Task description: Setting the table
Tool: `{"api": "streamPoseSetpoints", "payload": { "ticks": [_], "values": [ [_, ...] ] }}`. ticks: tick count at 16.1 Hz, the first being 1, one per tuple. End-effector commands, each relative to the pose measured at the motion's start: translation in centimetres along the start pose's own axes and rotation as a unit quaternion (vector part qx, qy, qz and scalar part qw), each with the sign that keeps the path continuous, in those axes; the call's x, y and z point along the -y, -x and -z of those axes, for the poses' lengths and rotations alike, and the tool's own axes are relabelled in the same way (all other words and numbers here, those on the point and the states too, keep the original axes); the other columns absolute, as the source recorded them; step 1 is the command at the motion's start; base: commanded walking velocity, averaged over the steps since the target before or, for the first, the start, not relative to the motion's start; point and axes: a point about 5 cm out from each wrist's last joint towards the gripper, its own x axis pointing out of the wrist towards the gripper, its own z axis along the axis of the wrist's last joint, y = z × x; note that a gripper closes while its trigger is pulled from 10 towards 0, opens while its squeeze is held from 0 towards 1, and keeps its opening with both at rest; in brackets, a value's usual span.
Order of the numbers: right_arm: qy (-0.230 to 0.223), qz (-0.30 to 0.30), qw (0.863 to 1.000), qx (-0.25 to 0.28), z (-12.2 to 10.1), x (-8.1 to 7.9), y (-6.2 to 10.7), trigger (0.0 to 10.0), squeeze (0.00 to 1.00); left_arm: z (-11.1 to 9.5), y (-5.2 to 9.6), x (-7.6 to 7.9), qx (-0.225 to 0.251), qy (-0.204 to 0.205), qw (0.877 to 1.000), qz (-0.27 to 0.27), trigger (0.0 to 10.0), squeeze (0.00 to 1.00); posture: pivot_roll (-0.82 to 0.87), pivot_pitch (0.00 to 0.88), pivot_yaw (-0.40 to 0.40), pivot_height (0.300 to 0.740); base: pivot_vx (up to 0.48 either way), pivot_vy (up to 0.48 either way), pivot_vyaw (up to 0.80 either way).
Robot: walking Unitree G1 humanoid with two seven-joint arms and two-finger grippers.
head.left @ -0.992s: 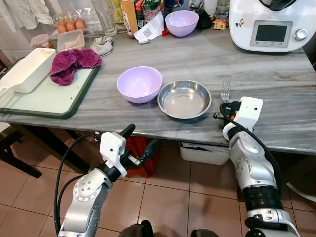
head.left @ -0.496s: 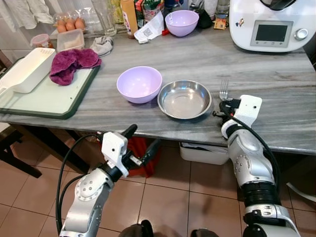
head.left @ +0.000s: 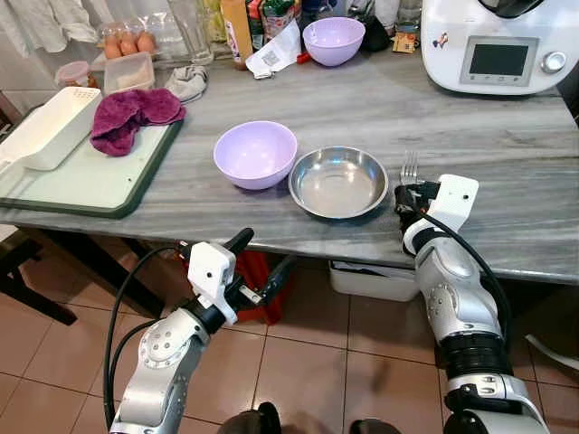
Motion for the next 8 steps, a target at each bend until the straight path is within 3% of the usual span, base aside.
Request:
{"api": "streamPoseSetpoints", "payload": {
  "ticks": [1,8],
  "values": [
    [-0.012,-0.001,1.0,-0.01,0.5,-0.1,0.0,10.0,1.0,0.0,0.3,-0.1,-0.003,-0.001,1.0,-0.002,10.0,0.0,-0.08,0.171,0.123,0.74,0.0,0.0,0.0],
    [-0.024,-0.063,0.992,0.111,-3.3,-1.9,1.0,10.0,1.0,-0.2,0.4,-0.6,0.0,-0.012,1.0,-0.017,10.0,0.0,-0.08,0.164,0.117,0.74,0.0,0.0,0.0]
  ]
}}
